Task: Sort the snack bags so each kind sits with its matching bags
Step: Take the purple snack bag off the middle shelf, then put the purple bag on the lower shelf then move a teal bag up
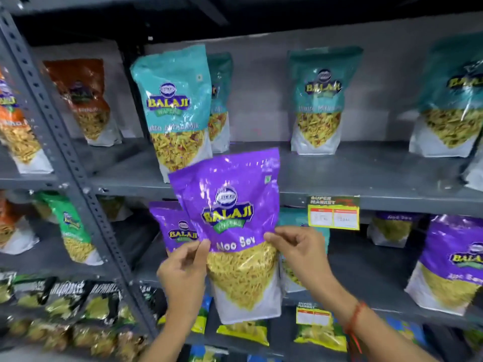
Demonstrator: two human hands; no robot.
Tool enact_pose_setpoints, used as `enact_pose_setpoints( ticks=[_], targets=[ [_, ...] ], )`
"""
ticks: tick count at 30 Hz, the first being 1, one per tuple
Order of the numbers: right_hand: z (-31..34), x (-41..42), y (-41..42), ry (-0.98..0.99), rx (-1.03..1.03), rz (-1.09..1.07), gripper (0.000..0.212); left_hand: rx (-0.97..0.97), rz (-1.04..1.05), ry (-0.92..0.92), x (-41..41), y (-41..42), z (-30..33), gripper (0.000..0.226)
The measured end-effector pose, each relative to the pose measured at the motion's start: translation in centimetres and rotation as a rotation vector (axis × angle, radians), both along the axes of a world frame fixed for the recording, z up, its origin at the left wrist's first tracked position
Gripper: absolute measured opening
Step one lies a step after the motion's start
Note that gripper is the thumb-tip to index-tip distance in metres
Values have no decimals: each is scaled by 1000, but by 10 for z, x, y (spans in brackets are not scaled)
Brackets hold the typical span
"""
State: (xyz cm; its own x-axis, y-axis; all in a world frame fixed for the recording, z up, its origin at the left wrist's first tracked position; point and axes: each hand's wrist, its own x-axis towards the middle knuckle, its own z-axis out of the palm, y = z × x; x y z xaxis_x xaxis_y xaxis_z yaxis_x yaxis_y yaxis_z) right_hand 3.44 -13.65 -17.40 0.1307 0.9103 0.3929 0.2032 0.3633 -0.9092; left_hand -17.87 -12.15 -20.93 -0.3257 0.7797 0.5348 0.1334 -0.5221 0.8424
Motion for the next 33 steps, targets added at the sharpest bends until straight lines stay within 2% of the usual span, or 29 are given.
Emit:
enact_pose_setpoints(
  ticks=[2, 5, 8, 9, 11, 14, 17, 21, 26, 29, 33],
  targets=[
    [-32, -5, 7, -94, -59, -36, 32, -88, 6, 21, -9, 3, -35, 28],
    [-77, -9, 29, -163, -125, -108, 34, -207, 58, 70, -14, 19, -73, 37],
    [-116, -10, 58, -203, -213, -145, 47, -306, 77, 131, -10, 42, -90, 14],
    [-127, -9, 68, -218, -242, -151, 49, -326, 84, 161, -7, 50, -93, 14],
    [-139, -9, 83, -219, -285, -181, 41, -357, 82, 206, -2, 68, -100, 21],
    [-147, -10, 100, -225, -304, -250, 22, -406, 77, 231, 3, 95, -114, 13],
    [-159, -10, 115, -244, -334, -293, 19, -392, 68, 229, 4, 120, -135, 42],
    [-176, -9, 123, -296, -345, -312, 31, -389, 98, 239, 7, 130, -156, 59],
    [-175, -11, 120, -237, -344, -302, 24, -501, 104, 248, 16, 124, -145, 28],
    [-173, -8, 111, -197, -349, -266, 7, -533, 125, 111, 24, 111, -133, 25],
    [-167, 5, 82, -98, -352, -295, 29, -425, 161, -41, 49, 86, -117, 27]
  ],
)
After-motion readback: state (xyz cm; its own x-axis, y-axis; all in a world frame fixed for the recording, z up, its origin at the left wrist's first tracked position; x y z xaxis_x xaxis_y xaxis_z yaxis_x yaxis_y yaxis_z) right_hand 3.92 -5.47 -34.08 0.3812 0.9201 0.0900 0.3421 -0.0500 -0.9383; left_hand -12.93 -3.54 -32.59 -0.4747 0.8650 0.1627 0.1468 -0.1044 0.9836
